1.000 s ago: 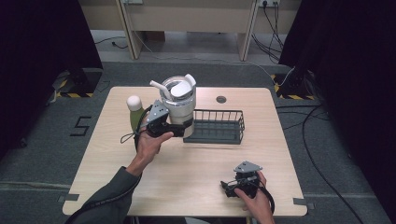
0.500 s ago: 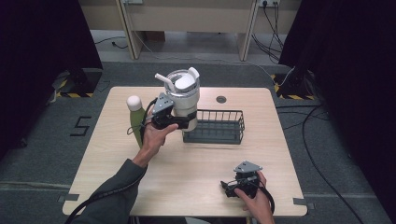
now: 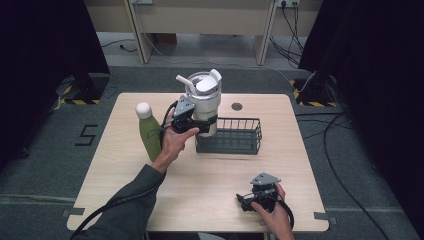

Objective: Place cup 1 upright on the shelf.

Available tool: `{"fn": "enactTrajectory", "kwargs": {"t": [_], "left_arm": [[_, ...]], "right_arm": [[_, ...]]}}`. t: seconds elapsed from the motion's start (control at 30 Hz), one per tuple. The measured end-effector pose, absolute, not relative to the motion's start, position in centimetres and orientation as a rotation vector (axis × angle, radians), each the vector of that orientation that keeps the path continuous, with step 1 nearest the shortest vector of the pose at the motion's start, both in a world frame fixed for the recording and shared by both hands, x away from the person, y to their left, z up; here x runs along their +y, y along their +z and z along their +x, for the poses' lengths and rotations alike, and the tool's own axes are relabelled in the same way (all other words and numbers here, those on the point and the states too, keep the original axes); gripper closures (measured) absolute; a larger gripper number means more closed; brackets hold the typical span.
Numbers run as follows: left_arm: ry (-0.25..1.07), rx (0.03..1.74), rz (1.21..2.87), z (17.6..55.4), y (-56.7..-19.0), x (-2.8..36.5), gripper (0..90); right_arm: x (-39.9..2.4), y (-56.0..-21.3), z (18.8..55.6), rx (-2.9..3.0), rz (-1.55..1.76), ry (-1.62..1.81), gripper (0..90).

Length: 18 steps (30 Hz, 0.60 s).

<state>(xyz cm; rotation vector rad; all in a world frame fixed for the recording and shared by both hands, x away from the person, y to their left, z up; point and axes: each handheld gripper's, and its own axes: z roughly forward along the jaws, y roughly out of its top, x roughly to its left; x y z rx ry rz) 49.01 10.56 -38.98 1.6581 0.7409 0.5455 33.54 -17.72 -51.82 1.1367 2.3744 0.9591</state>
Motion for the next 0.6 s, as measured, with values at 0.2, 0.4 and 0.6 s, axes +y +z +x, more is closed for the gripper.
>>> {"fn": "enactTrajectory", "kwargs": {"t": [0.2, 0.4, 0.6], "left_arm": [[0.543, 0.735, 1.657, 49.4, -39.1, 10.1, 10.0], [0.531, 0.757, 1.646, 49.9, -39.6, 10.0, 10.0], [0.536, 0.768, 1.655, 50.5, -40.1, 9.5, 9.9]], "right_arm": [[-17.7, -51.8, 33.5, 2.375, 1.136, 0.959, 2.5], [-17.7, -51.8, 33.5, 2.376, 1.133, 0.959, 2.4], [-17.7, -51.8, 33.5, 2.376, 1.134, 0.959, 2.4]]}}
